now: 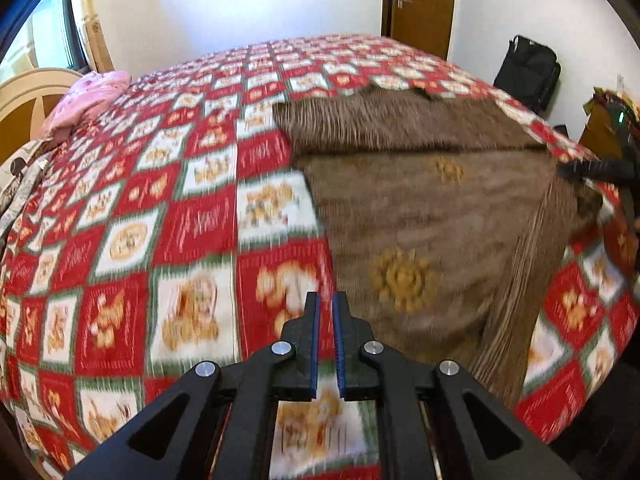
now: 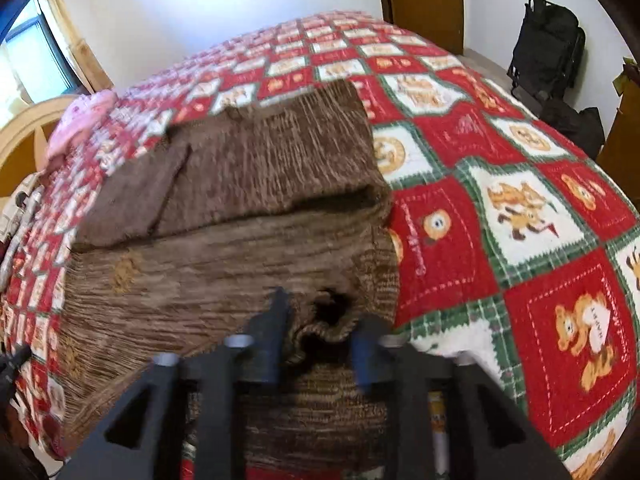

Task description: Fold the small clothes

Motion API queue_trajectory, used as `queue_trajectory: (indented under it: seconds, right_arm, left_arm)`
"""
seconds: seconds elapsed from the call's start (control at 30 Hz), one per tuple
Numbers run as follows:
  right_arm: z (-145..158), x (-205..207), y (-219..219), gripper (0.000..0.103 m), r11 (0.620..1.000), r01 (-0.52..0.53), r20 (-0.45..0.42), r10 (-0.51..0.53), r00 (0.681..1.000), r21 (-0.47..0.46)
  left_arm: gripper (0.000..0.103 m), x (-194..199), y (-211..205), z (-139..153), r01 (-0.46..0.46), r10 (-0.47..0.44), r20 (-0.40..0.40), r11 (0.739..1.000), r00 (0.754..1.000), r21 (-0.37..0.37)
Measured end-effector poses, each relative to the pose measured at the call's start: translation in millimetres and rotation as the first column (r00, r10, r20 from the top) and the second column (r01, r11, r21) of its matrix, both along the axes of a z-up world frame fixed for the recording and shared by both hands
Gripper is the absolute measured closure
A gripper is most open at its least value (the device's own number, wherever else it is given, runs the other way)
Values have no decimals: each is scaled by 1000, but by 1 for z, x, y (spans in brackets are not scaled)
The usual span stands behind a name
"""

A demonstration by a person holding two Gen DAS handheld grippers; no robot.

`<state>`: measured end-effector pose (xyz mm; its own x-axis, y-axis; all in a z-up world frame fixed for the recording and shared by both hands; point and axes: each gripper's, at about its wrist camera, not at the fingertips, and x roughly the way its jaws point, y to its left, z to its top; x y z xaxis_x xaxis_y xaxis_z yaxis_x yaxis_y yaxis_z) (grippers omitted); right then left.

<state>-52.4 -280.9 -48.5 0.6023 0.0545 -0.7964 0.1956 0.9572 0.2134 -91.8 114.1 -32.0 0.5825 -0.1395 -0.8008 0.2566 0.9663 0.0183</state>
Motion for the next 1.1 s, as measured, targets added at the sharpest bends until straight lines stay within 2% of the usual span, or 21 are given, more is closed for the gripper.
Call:
queue_trajectory:
  seconds: [0.03,0.07,0.17,0.23,0.3,0.33,0.37,0.4,0.43,0.47,0.6,0.7,0.73,0.77,0.8,0.83,0.93,1.0,1.03,1.07,1.1]
  right_arm:
    - [6,-5,-2,24,1000,17,30,-17,999,4]
    - [15,-13,-2,20,999,34,75,-34,997,4]
    - [45,-41,7,18,996,60,171,-47,984,-73]
    - [56,-53,26,24,994,-3,194,24,981,-111]
    - [53,-67,60,26,981,-186,148,191,970,-51]
    - [45,-70,76,27,963,-268,111,267,957,-3]
    - [28,-75,101,28,925,-371,56,368,928,83]
    - [16,-79,117,34,899,-417,19,419,908,137]
    - [1,-79,133,40,871,-452,-23,464,885,191]
    - [-11,-79,145,42,852,-470,-57,494,868,233]
    - [-51,-65,186,39,782,-473,-163,571,804,405]
    - [-52,-55,211,39,750,-518,-156,618,770,412]
    - [-50,-52,218,44,741,-531,-150,630,762,411]
    - [-48,-48,224,54,728,-544,-136,642,754,418]
    - [-48,-44,226,88,718,-548,-132,650,748,430]
    - [-48,-40,229,92,704,-544,-133,659,741,456]
    - [-29,-14,226,92,670,-531,-66,651,756,518]
    - [-15,6,215,90,626,-516,13,628,778,585]
    - [-13,19,205,86,594,-482,50,596,801,644]
    - [-15,32,191,78,569,-422,69,538,840,705]
    - [-18,41,181,45,560,-378,70,494,867,737]
  left_arm:
    - [96,-3,1,-4,2,-2,-10,1000,1000,-2]
    - [96,-7,3,-10,13,-13,-22,1000,1000,-14]
    - [96,-13,2,-20,37,-38,-40,999,999,-13]
    - [96,-14,1,-24,40,-39,-50,999,998,3]
    - [96,-13,-1,-24,45,-45,-41,999,998,-2]
    - [96,-12,-1,-22,44,-44,-35,999,998,-12]
    - [96,-10,-2,-20,41,-42,-24,999,999,-30]
    - [96,-9,-3,-18,39,-39,-16,998,999,-39]
    - [96,-9,-3,-16,36,-36,-7,998,999,-47]
    - [96,-9,-4,-14,33,-33,4,998,999,-47]
    - [96,-15,-3,-4,45,-44,47,999,998,-19]
    - [96,-17,6,3,35,-34,69,999,997,-18]
    - [96,-16,9,4,29,-27,70,999,997,-20]
    - [96,-15,13,6,19,-18,70,1000,997,-20]
    - [96,-13,16,7,9,-8,68,1000,998,-16]
    - [96,-11,17,8,5,-4,68,1000,998,-14]
    - [96,-3,19,11,13,-13,73,1000,997,-8]
    - [96,6,17,14,29,-27,73,999,997,-17]
    - [96,10,16,15,37,-36,72,999,997,-20]
    - [96,15,14,17,49,-47,73,999,996,-24]
    - [96,20,12,18,59,-57,74,998,996,-25]
